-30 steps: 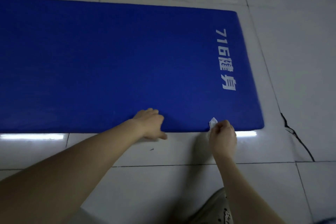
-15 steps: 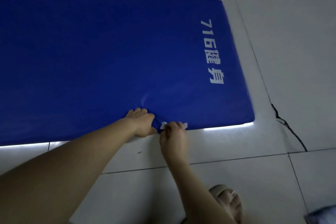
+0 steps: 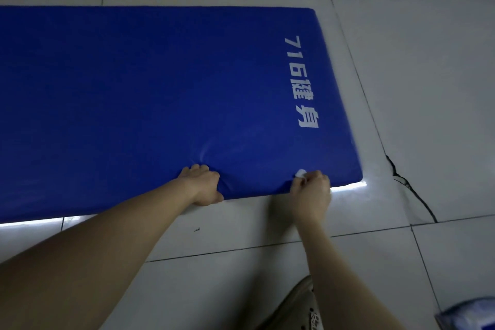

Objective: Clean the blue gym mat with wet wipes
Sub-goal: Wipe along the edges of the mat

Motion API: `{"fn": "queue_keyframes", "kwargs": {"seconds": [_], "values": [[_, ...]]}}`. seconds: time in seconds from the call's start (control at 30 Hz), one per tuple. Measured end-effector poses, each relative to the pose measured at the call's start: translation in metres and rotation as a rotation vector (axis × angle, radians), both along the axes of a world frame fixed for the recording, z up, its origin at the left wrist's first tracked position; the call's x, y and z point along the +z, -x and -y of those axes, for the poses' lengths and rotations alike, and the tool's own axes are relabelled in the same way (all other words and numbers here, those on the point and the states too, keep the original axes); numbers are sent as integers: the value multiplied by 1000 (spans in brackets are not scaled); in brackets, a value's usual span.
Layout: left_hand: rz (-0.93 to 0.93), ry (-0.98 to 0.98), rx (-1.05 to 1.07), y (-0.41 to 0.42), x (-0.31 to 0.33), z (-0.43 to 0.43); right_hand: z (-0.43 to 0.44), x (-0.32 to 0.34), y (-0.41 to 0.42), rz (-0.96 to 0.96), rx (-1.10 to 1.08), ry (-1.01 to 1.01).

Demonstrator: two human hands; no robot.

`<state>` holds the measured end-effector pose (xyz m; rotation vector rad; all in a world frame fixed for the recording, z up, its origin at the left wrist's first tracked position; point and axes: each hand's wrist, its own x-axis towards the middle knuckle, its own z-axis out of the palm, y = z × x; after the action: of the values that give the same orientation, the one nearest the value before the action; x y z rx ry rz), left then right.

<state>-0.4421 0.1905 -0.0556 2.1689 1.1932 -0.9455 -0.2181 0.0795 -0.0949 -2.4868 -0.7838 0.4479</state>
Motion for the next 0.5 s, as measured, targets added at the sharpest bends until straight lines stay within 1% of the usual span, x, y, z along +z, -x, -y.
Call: {"fn": "queue_keyframes", "kwargs": {"seconds": [0.07,0.17,0.2,0.27,0.3,0.33,0.4,0.5], "values": [[-2,-4,-1,0,0,0,-2,-3,42,-36,145,22],[-7,5,4,-3,1,0,-3,-2,101,-104,424,14],[-13,9,6,-4,1,-1,-2,-1,109,-110,508,-2],[-18,10,12,-5,0,0,0,1,96,-51,619,-13],[-16,9,16,-5,-1,-1,0,2,77,-11,616,-7],[-12,9,17,-5,-1,-1,1,4,54,23,563,3],[-14,13,11,-4,-1,-2,5,6,-4,71,369,33],[-20,22,8,-4,-2,-1,12,12,-80,78,63,102]]}}
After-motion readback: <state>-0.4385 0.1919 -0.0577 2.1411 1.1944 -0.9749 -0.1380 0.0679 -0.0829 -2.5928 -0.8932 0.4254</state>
